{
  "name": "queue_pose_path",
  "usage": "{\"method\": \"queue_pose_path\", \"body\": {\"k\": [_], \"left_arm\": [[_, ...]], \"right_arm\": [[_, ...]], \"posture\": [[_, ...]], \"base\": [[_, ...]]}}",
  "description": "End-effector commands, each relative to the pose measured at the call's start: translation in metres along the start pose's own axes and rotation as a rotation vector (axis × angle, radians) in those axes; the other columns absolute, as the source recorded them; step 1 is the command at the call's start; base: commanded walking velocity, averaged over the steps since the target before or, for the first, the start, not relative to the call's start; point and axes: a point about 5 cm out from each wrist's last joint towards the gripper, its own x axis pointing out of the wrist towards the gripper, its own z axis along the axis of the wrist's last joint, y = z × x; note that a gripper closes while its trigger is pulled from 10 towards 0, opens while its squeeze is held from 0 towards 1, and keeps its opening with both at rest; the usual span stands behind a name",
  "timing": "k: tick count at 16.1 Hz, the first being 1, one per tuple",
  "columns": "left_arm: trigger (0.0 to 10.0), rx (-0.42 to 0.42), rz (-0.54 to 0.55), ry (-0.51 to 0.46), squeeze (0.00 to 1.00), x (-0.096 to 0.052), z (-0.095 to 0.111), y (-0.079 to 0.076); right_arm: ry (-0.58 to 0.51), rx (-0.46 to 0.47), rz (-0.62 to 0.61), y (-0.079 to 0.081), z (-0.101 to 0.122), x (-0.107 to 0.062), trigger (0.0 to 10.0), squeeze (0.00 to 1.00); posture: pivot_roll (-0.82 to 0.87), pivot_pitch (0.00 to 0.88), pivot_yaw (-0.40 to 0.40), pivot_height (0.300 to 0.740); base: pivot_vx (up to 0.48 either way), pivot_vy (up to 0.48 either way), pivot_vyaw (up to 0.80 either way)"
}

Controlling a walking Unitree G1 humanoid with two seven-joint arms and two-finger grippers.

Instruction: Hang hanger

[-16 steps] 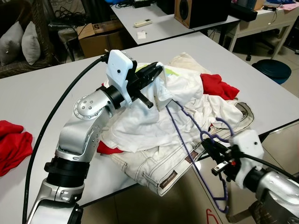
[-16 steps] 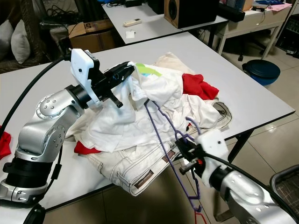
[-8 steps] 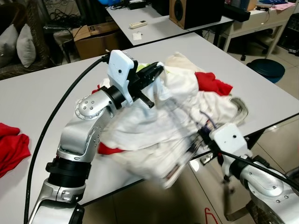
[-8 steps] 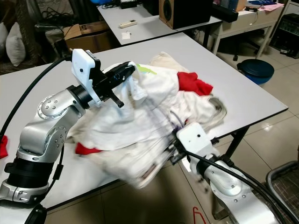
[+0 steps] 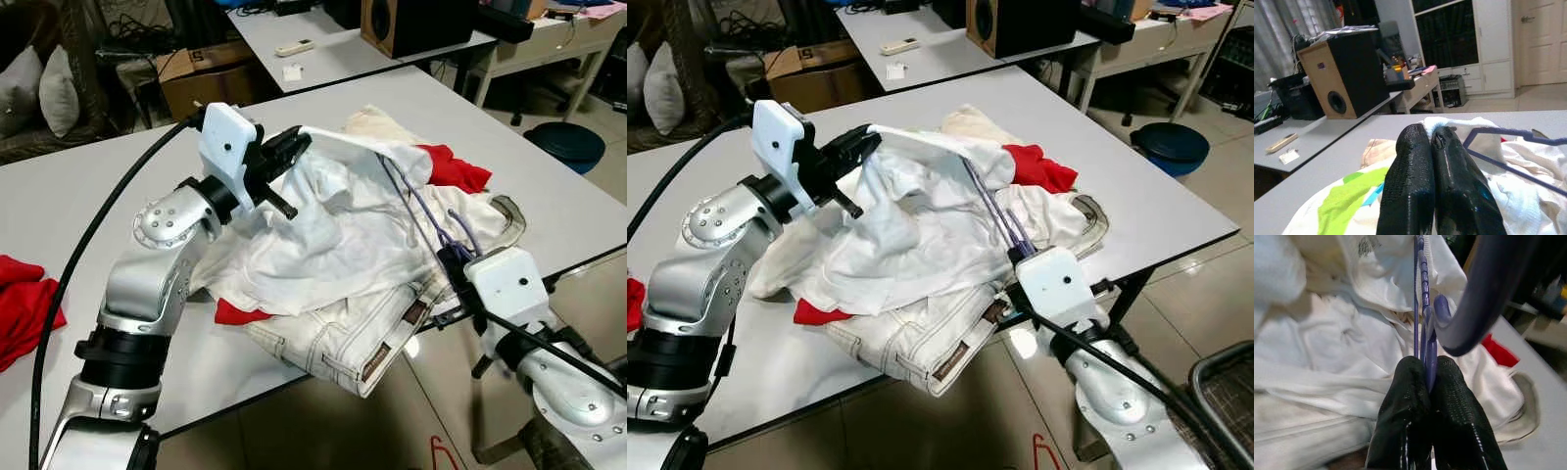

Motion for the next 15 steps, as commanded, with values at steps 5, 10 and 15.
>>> {"method": "queue_pose_path", "body": {"k": [5, 10, 15], "left_arm": [[0.0, -0.068, -0.061, -0.144, 0.0, 0.0, 0.016, -0.015], [0.0, -0.1, -0.052, -0.19, 0.0, 0.003, 0.023, -0.015], [0.0, -0.124, -0.113, -0.22, 0.0, 0.001, 0.028, -0.024]], "right_arm": [[-0.027, 0.41, 0.102, 0.001, 0.004, 0.001, 10.0, 0.0], [0.139, 0.203, 0.315, 0.011, -0.014, -0.004, 10.0, 0.0], [0.138, 0.265, 0.188, -0.004, -0.015, 0.008, 10.0, 0.0]], "posture": [[-0.06, 0.014, 0.118, 0.74], [-0.05, 0.008, 0.111, 0.74], [-0.05, 0.007, 0.112, 0.74]], "base": [[0.0, 0.0, 0.0], [0.0, 0.0, 0.0], [0.0, 0.0, 0.0]]}}
